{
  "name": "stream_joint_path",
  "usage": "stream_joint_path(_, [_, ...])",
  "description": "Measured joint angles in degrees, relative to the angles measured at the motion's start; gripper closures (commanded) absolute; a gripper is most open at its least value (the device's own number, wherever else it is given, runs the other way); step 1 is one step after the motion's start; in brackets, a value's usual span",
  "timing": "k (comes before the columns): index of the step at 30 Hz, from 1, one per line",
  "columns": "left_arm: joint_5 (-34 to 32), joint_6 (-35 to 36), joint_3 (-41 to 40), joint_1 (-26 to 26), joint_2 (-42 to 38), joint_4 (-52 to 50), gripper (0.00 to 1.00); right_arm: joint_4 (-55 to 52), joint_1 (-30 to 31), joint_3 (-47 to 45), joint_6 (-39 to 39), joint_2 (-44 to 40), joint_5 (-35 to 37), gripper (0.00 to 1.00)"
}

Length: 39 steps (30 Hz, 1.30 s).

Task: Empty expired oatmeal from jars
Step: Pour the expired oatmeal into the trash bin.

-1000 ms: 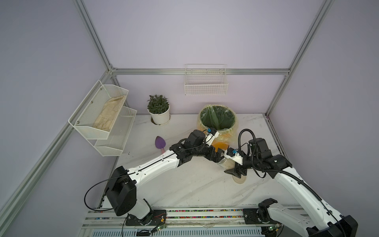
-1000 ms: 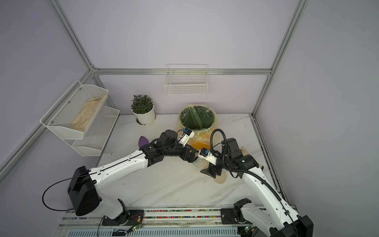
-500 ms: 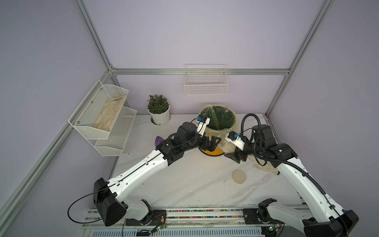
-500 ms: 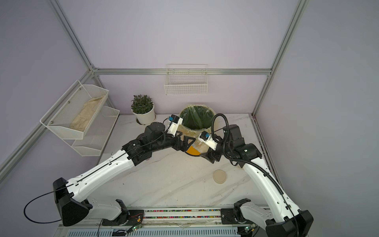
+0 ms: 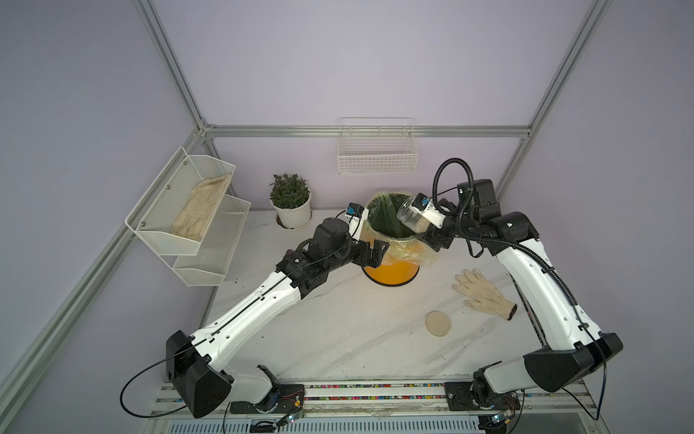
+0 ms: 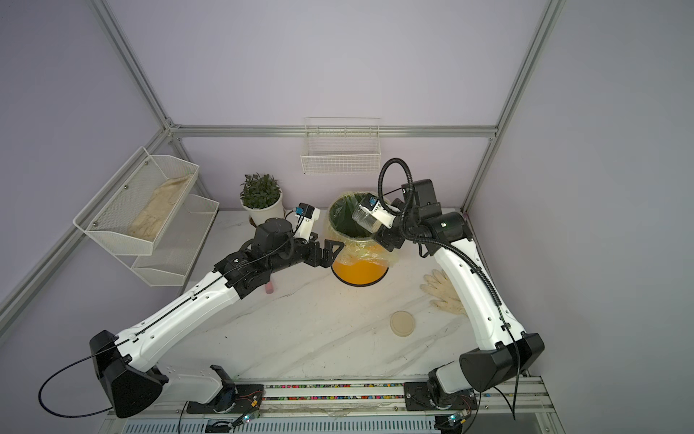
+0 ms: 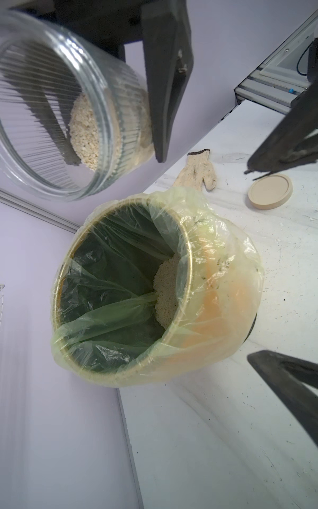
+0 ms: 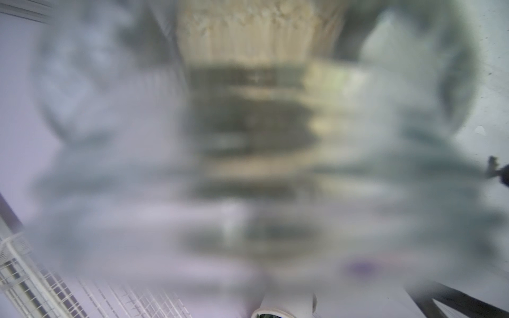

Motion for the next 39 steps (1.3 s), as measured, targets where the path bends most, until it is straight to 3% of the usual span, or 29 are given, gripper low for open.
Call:
stream_joint_path(10, [2.19, 0.17, 8.94, 5.05, 7.52, 1.22, 0.0, -9.16, -0.15, 20.94, -8.74, 16.31, 7.52, 1.0])
stream_joint_path(14, [3.06, 0.17, 11.67, 6.64, 11.21, 1.38, 0.0, -10.69, -0.2, 24.7, -13.22, 19.21, 10.43, 1.0])
stream_joint_path(21, [4.72, -0.33, 13.11, 8.44, 14.64, 1.81, 0.0, -5.99, -0.26, 19.1, -22.01, 16.37, 16.13, 1.0])
stream_joint_path(26, [4.92, -0.57, 13.46, 8.9, 15.78, 2.54, 0.0, 1.18, -0.26, 9.44, -28.7, 12.17, 19.58, 1.0])
stream_joint_path(33, [4.9, -1.64, 13.11, 8.94, 15.06, 4.9, 0.0, 7.69, -0.17, 3.93, -35.87, 10.43, 23.17, 1.0])
stream_joint_path(39, [4.59, -1.9, 7.63, 8.94, 11.13, 6.78, 0.0, 14.27, 0.37, 1.11, -44.22, 9.77, 25.57, 1.0])
